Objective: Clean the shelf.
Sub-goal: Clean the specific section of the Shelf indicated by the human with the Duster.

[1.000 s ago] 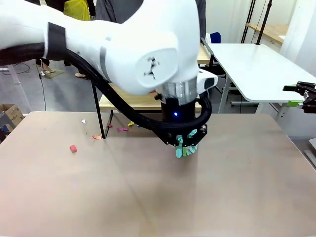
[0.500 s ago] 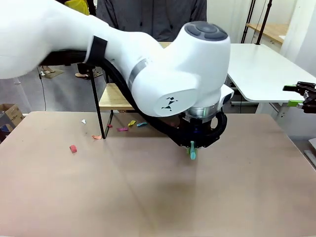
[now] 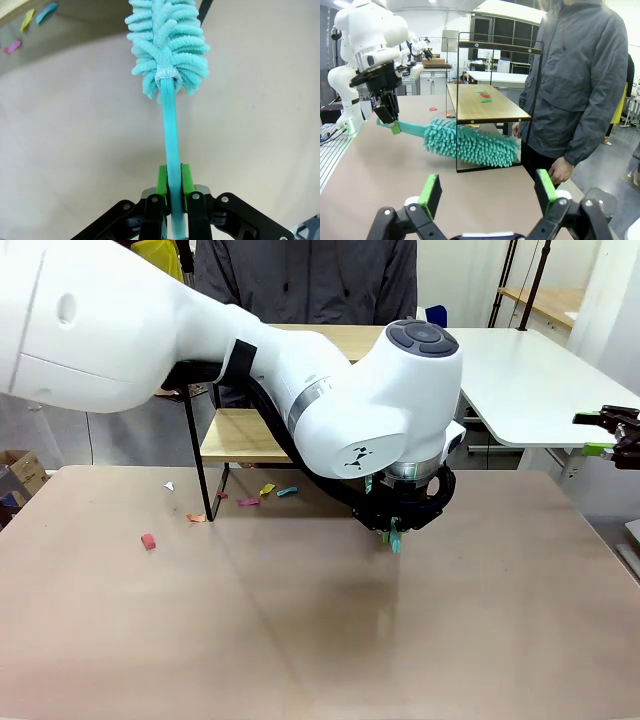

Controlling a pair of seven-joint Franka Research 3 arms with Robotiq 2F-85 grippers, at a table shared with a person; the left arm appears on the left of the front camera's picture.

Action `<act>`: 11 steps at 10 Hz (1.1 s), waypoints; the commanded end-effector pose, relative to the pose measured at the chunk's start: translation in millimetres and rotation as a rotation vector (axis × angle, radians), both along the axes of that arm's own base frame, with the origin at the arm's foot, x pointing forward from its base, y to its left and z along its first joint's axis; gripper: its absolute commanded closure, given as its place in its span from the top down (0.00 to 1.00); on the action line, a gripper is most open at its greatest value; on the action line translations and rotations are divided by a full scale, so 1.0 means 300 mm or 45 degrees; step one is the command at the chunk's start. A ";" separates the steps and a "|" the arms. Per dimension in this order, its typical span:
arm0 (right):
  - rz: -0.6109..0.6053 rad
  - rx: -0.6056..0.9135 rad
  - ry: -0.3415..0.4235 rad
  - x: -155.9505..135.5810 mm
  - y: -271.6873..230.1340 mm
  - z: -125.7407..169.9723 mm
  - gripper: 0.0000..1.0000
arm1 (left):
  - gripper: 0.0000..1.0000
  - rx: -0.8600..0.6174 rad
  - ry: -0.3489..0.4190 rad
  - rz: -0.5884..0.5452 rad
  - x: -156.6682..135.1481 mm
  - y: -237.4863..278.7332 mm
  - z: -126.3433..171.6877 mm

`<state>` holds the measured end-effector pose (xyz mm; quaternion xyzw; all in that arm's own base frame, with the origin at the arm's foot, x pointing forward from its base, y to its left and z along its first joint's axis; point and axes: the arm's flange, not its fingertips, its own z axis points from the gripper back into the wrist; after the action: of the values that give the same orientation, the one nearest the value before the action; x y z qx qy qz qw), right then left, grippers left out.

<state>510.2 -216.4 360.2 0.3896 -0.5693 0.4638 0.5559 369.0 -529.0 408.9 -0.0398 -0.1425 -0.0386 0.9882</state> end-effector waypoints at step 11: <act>-0.002 -0.005 -0.006 0.002 0.003 0.011 1.00 | 0.13 -0.003 0.077 0.070 0.073 -0.032 -0.119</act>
<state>510.2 -216.4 360.2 0.3896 -0.5693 0.4638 0.5559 392.5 -536.2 379.2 -0.0332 -0.1150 -0.0192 0.9926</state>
